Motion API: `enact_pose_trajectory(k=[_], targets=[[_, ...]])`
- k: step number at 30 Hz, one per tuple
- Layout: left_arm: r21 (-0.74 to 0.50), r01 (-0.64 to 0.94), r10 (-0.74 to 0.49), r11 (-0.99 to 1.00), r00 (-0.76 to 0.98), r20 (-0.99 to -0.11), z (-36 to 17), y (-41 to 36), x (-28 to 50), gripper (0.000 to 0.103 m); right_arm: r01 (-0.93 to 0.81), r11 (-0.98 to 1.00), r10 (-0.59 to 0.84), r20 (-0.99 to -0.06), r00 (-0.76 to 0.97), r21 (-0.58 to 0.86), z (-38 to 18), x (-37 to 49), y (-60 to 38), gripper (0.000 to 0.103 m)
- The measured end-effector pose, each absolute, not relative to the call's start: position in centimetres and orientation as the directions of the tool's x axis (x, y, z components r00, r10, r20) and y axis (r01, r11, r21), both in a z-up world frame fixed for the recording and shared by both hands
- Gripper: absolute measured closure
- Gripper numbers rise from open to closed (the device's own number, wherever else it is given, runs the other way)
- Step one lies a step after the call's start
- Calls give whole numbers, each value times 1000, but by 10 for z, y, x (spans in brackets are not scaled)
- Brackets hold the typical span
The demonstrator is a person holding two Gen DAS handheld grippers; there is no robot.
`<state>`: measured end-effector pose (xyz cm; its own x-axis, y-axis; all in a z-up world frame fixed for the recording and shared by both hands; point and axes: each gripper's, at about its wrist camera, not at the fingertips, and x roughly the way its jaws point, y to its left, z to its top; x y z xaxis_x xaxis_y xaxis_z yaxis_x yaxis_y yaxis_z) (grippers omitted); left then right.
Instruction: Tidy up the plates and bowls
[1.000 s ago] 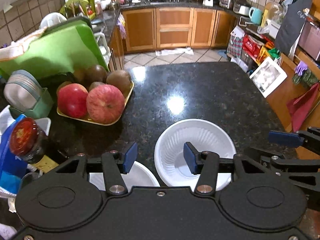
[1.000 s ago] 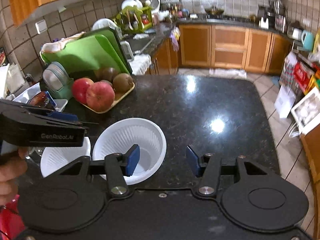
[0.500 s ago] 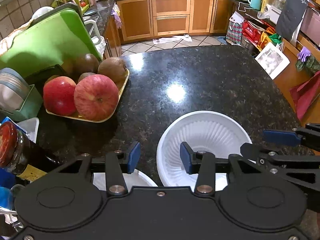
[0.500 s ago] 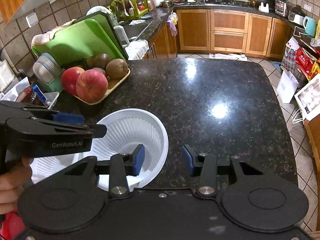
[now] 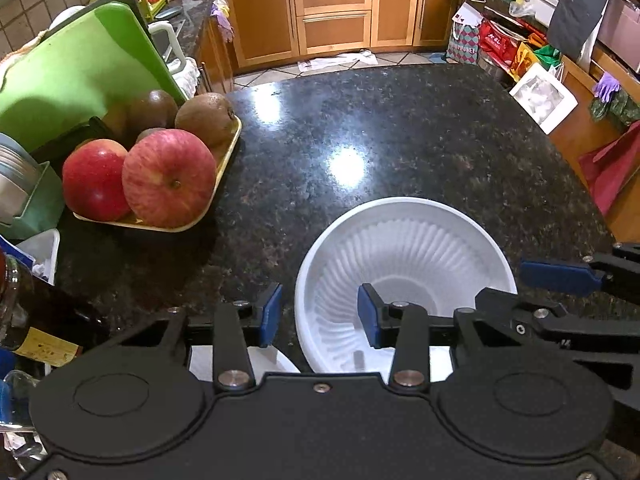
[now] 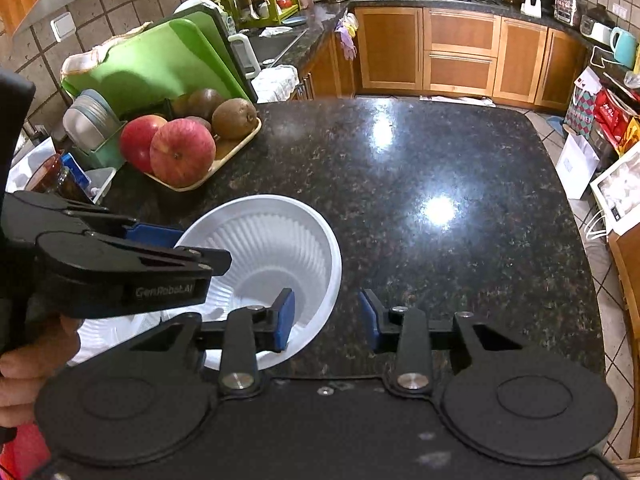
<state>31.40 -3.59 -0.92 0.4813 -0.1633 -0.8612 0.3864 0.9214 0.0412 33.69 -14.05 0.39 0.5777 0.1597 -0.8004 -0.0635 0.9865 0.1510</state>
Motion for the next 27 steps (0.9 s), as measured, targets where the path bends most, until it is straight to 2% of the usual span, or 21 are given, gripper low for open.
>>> enact_pose_trajectory(k=[2, 4, 7, 10, 14, 16, 27], targets=[[42, 391, -164, 920, 479, -862, -10, -37, 314, 55, -65, 986, 162, -803, 573, 153, 3, 337, -141, 71], [44, 396, -163, 917, 473, -866, -11, -39, 314, 63, -66, 986, 164, -807, 568, 154, 2, 337, -141, 77], [41, 404, -165, 914, 463, -871, -14, -41, 312, 68, -63, 986, 164, -810, 563, 156, 0, 337, -141, 82], [62, 398, -147, 915, 474, -868, -16, -42, 312, 74, -60, 987, 157, -808, 567, 150, 1, 336, -141, 83], [49, 396, -156, 917, 468, -870, -15, -41, 311, 76, -56, 987, 157, -802, 576, 153, 4, 335, -141, 84], [52, 392, -153, 918, 474, -867, -12, -40, 310, 81, -55, 987, 154, -796, 585, 151, 7, 333, -142, 84], [37, 390, -177, 920, 498, -849, 7, -36, 293, 82, -59, 988, 148, -764, 628, 143, 28, 312, -144, 84]])
